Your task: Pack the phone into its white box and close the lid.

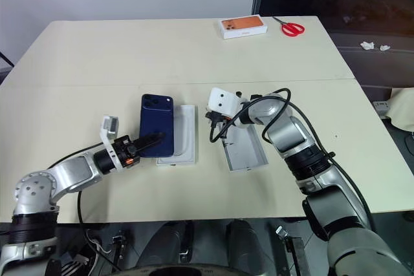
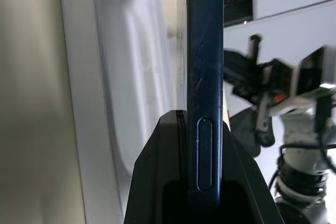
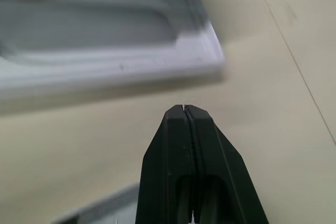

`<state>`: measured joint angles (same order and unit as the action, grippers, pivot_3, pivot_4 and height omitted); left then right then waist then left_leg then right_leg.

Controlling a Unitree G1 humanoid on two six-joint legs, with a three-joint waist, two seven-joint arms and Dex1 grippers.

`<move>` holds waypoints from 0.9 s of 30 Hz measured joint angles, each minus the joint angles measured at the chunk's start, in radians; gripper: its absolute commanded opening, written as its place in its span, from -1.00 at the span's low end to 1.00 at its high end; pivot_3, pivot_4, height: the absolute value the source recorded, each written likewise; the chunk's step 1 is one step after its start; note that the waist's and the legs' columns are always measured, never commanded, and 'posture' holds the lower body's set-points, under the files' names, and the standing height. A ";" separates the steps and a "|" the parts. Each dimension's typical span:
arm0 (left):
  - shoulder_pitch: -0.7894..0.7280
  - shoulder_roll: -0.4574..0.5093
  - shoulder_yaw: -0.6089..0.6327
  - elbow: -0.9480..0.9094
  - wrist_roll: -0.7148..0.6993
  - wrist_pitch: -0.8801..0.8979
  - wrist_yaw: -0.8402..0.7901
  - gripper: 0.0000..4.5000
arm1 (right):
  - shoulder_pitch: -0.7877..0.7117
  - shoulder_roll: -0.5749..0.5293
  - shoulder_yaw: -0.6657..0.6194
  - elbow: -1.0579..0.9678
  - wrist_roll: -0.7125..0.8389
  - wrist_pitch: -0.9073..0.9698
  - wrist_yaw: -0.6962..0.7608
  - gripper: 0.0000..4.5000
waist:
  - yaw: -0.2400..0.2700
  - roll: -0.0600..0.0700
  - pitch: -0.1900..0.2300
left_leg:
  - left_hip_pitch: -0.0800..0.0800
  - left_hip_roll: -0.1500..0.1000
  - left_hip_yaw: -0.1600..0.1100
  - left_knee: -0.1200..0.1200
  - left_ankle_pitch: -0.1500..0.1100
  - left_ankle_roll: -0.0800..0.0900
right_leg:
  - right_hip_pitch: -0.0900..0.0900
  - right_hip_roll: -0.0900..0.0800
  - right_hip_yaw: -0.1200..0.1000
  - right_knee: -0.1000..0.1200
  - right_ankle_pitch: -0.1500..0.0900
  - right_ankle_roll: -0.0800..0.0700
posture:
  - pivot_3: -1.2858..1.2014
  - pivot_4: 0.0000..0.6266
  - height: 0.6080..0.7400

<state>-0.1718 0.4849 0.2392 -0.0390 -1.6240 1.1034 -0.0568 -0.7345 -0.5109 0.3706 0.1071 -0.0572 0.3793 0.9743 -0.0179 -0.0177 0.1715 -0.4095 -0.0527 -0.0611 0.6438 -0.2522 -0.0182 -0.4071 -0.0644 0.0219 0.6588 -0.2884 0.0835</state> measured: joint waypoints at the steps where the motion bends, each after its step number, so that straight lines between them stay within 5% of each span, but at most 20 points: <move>1: 0.000 -0.001 -0.002 0.002 0.002 0.001 0.000 -1.00 | 0.002 0.000 0.000 0.000 0.000 0.000 -0.003 -0.98 | 0.000 0.000 0.000 | 0.000 0.000 0.000 0.000 0.000 0.000 | 0.000 0.000 0.000 0.000 0.000 0.000 | 0.03 -0.52 1.00; 11: -0.077 -0.026 -0.019 0.015 0.023 0.008 -0.021 0.99 | 0.005 0.022 -0.001 0.002 0.003 0.001 -0.028 -1.00 | 0.007 0.000 0.000 | 0.000 0.000 0.000 0.002 0.001 -0.001 | 0.002 0.000 0.000 0.000 0.000 0.000 | 0.03 -0.52 1.00; 27: -0.027 0.060 -0.007 -0.073 0.019 0.043 -0.042 0.99 | 0.005 0.049 -0.001 0.031 0.004 -0.014 -0.042 -1.00 | 0.003 0.001 0.000 | 0.000 0.000 0.000 0.001 0.001 -0.001 | 0.001 0.000 0.000 0.000 0.000 0.000 | 0.03 -0.52 1.00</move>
<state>-0.1991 0.5450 0.2319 -0.1117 -1.6054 1.1468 -0.0984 -0.7295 -0.4618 0.3698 0.1378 -0.0531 0.3654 0.9325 -0.0144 -0.0168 0.1714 -0.4092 -0.0530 -0.0612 0.6447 -0.2516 -0.0192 -0.4061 -0.0646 0.0219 0.6589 -0.2884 0.0835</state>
